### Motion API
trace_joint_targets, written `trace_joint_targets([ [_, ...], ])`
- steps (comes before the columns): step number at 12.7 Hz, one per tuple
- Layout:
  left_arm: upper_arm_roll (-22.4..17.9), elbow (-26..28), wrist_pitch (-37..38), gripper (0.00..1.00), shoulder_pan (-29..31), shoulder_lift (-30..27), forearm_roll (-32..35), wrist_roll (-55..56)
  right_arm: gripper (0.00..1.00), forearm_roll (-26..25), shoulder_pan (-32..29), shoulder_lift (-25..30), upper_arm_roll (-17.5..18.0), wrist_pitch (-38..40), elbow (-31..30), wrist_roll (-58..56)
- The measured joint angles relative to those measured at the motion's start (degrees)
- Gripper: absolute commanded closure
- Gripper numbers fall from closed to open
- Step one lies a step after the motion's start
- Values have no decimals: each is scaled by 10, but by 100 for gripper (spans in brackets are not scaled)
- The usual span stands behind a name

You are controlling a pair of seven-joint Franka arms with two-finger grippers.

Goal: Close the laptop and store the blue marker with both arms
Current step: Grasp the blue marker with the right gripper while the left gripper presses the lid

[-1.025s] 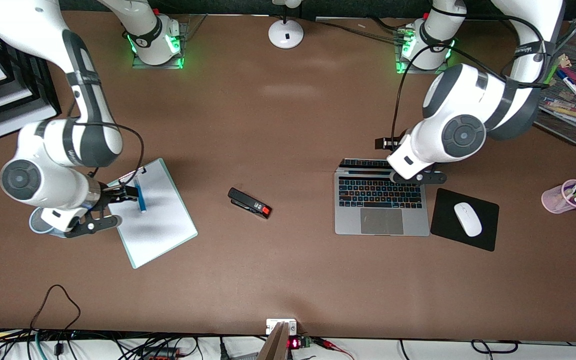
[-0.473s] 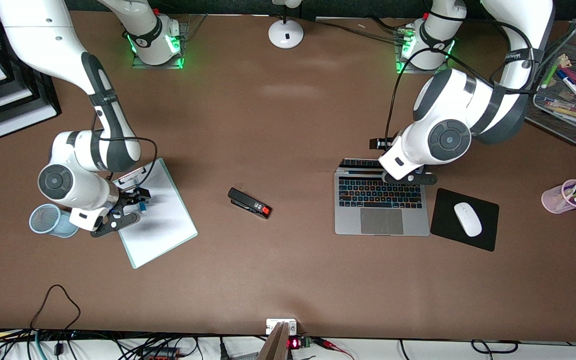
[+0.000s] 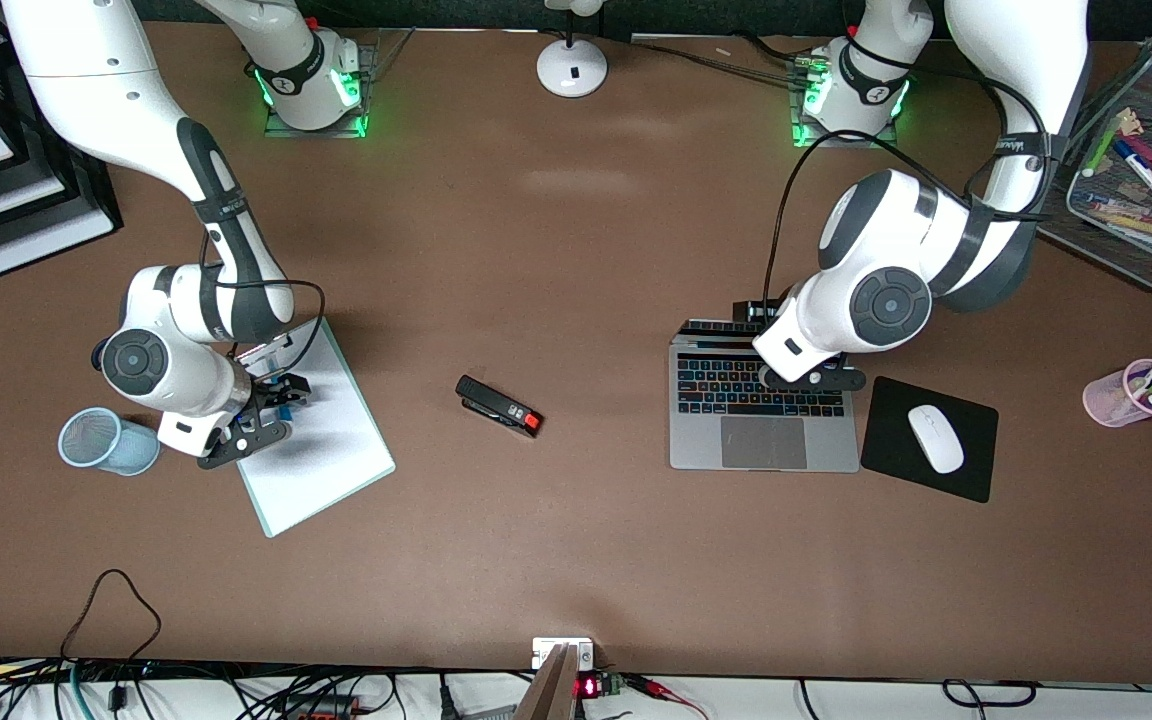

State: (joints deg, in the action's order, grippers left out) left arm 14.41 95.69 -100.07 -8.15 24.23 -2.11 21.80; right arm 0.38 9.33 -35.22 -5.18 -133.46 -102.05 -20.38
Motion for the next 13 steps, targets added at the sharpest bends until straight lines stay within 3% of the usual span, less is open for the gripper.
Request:
trace_joint_targets([
  [9,0,-13,-43,0,0,33,3,0,33,0,0,-15,0,-25,-2,-1],
  [13,0,-13,-67,0,0,38,3,0,34,0,0,-17,0,-25,-2,-1],
])
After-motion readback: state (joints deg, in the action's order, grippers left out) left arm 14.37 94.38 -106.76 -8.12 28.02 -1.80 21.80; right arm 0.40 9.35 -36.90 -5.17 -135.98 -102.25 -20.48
